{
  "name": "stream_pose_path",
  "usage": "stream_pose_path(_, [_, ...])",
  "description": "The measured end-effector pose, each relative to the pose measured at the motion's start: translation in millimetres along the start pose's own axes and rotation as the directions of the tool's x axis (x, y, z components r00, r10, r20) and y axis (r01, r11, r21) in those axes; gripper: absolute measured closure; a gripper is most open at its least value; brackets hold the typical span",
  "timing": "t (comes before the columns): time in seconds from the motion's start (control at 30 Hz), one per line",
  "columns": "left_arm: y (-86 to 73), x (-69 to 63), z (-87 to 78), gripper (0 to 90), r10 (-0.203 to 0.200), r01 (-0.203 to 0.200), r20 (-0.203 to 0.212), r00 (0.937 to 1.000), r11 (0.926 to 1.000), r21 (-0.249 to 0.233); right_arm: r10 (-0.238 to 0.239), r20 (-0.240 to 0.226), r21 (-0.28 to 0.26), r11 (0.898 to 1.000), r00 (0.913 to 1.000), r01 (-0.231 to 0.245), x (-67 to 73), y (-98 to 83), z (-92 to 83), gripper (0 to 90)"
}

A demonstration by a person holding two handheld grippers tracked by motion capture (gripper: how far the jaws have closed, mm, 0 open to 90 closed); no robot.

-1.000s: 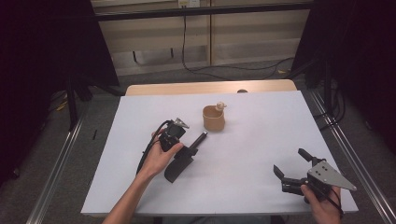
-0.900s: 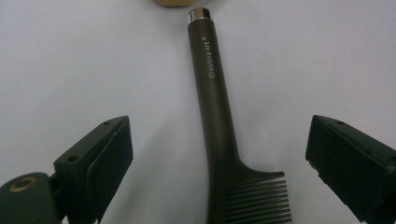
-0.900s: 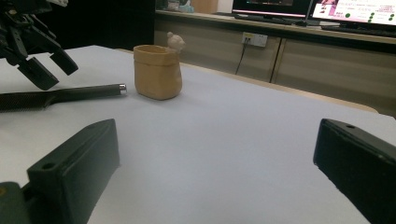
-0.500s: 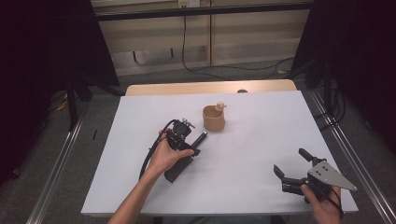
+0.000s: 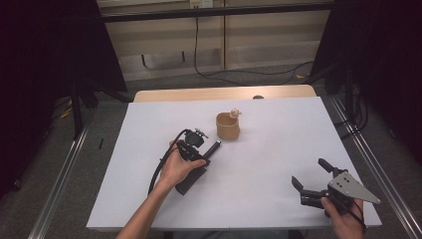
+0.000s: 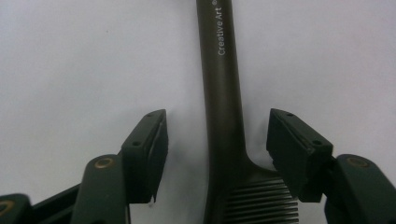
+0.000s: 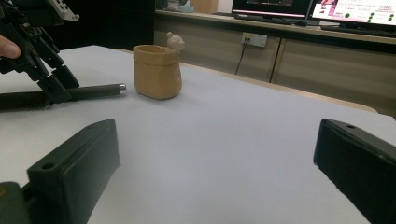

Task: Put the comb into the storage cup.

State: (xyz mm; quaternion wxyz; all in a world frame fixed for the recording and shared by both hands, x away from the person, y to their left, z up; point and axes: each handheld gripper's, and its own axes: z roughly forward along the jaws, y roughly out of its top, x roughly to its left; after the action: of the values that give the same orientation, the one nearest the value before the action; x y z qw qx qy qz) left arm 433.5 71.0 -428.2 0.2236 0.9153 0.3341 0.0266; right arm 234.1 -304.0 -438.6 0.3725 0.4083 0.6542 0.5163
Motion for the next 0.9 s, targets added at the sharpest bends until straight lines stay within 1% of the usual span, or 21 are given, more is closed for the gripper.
stream_pose_path(0.03, [0.0, -0.8, 0.3, 43.8, 0.014, -0.014, -0.007, 0.9999, 0.9999, 0.007, 0.000, 0.001, 0.001, 1.000, 1.0000, 0.000, 0.1, 0.0, 0.0, 0.0])
stream_pose_path(0.07, [0.2, -1.8, 0.2, 43.8, 0.025, -0.025, -0.015, 0.9996, 0.9996, 0.011, 0.000, 0.001, 0.002, 1.000, 1.0000, 0.000, 0.2, 0.0, -0.1, 0.0])
stream_pose_path(0.1, [0.5, -2.8, 0.4, 43.9, 0.024, -0.024, -0.018, 0.9995, 0.9996, 0.013, 0.000, 0.000, 0.002, 1.000, 1.0000, 0.000, 0.3, 0.0, 0.0, 0.0])
stream_pose_path(0.13, [0.7, -3.5, 0.4, 44.5, 0.032, -0.031, -0.021, 0.9993, 0.9994, 0.016, -0.001, 0.000, 0.002, 1.000, 1.0000, 0.001, 0.2, 0.0, 0.1, 0.0])
stream_pose_path(0.17, [0.8, -4.5, 0.7, 46.6, 0.040, -0.040, -0.034, 0.9986, 0.9991, 0.017, 0.000, 0.000, 0.002, 1.000, 1.0000, 0.000, 0.3, -0.1, 0.2, 0.0])
stream_pose_path(0.23, [1.1, -5.6, 1.0, 49.3, 0.043, -0.042, -0.044, 0.9981, 0.9990, 0.014, 0.000, 0.000, 0.002, 1.000, 1.0000, 0.000, 0.3, -0.2, 0.3, 0.0])
stream_pose_path(0.3, [1.5, -5.1, 1.0, 51.6, 0.056, -0.056, -0.036, 0.9978, 0.9984, 0.008, 0.000, -0.001, 0.004, 1.000, 1.0000, 0.000, 0.5, -0.2, 0.4, 0.0])
stream_pose_path(0.33, [1.6, -5.1, 1.4, 55.3, 0.055, -0.055, -0.032, 0.9980, 0.9985, 0.001, -0.002, -0.001, 0.005, 1.000, 1.0000, 0.002, 0.4, -0.2, 0.4, 0.0])
stream_pose_path(0.37, [2.4, -4.9, 1.5, 56.5, 0.055, -0.055, -0.036, 0.9979, 0.9985, 0.005, -0.001, 0.002, 0.005, 1.000, 1.0000, 0.001, 0.5, -0.3, 0.7, 0.0])
stream_pose_path(0.43, [3.5, -6.4, 1.9, 56.2, 0.066, -0.065, -0.045, 0.9968, 0.9978, 0.014, -0.002, 0.007, 0.006, 1.000, 1.0000, 0.002, 0.4, -0.3, 0.9, 0.0])
stream_pose_path(0.47, [3.7, -6.6, 1.8, 56.3, 0.062, -0.062, -0.044, 0.9971, 0.9980, 0.017, -0.002, 0.007, 0.005, 1.000, 1.0000, 0.002, 0.3, -0.3, 1.2, 0.0])
stream_pose_path(0.53, [3.9, -7.1, 1.9, 56.5, 0.072, -0.071, -0.042, 0.9965, 0.9973, 0.021, -0.001, 0.007, 0.004, 1.000, 1.0000, 0.001, 0.3, -0.3, 1.0, 0.0])
stream_pose_path(0.63, [4.1, -8.1, 1.6, 60.2, 0.080, -0.079, -0.035, 0.9962, 0.9966, 0.024, -0.003, 0.007, 0.006, 1.000, 1.0000, 0.003, 0.3, -0.3, 0.9, 0.0])
stream_pose_path(0.67, [4.0, -8.8, 1.7, 62.3, 0.079, -0.079, -0.041, 0.9960, 0.9967, 0.022, -0.004, 0.007, 0.006, 1.000, 1.0000, 0.004, 0.3, -0.3, 0.9, 0.0])
stream_pose_path(0.73, [4.1, -9.8, 1.8, 63.6, 0.086, -0.085, -0.039, 0.9956, 0.9961, 0.021, -0.003, 0.006, 0.006, 1.000, 1.0000, 0.003, 0.4, -0.4, 1.1, 0.0])
stream_pose_path(0.9, [4.9, -10.0, 2.1, 66.3, 0.077, -0.077, -0.036, 0.9964, 0.9967, 0.026, -0.004, 0.006, 0.007, 1.000, 1.0000, 0.004, 0.5, -0.4, 1.1, 0.0])
